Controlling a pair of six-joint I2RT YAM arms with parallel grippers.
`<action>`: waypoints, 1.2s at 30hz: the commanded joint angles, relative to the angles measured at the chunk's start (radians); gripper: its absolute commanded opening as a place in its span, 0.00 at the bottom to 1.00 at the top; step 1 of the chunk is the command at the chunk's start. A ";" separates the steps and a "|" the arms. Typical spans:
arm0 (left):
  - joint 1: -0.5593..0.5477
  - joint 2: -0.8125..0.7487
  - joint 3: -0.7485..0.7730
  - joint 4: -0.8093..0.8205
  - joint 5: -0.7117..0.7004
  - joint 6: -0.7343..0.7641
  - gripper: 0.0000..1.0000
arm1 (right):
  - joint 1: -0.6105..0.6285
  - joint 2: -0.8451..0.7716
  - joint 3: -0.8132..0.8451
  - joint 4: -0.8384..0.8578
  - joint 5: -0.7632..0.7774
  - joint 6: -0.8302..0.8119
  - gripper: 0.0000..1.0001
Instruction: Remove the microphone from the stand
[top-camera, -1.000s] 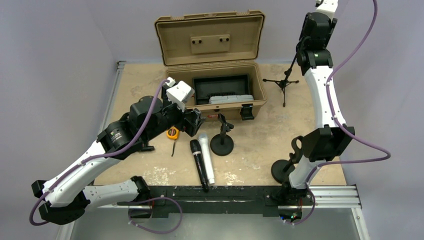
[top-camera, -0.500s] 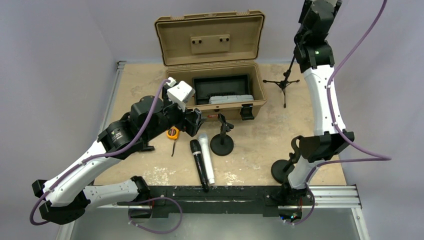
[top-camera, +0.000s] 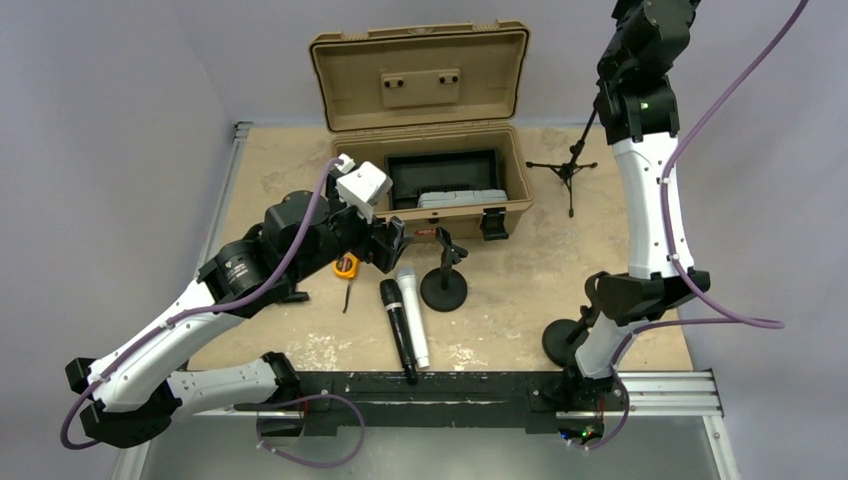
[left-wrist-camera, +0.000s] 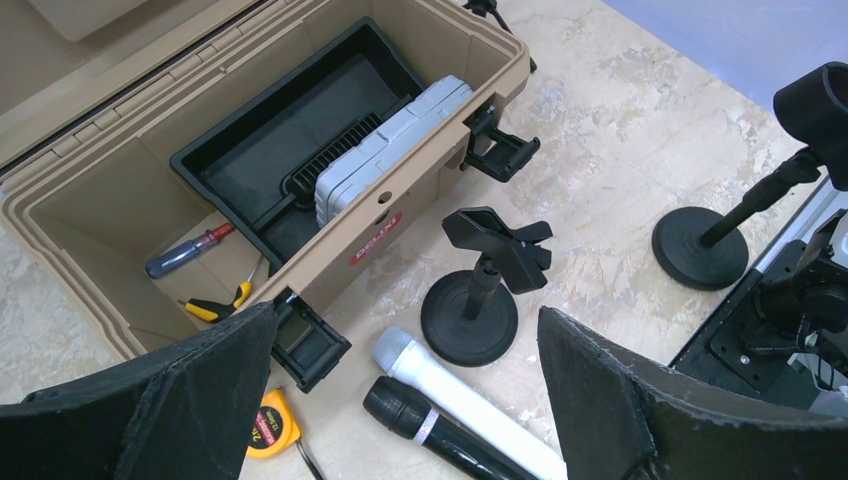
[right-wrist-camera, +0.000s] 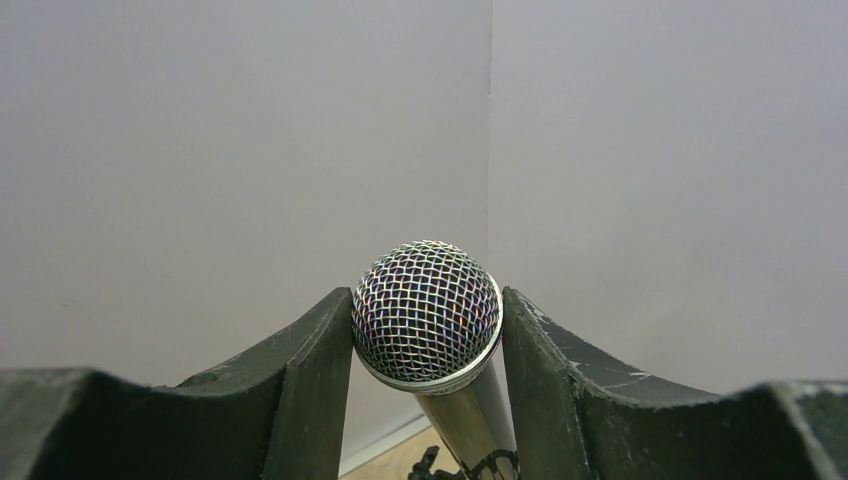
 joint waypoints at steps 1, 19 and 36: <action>0.002 0.002 0.003 0.029 -0.012 0.001 0.99 | 0.025 -0.051 0.071 0.073 -0.037 -0.005 0.00; 0.002 -0.036 -0.023 0.055 -0.102 0.014 0.99 | 0.082 -0.423 -0.358 -0.007 -0.780 0.368 0.00; 0.003 -0.040 -0.036 0.066 -0.089 -0.008 0.98 | 0.119 -0.738 -0.851 -0.454 -1.023 0.418 0.00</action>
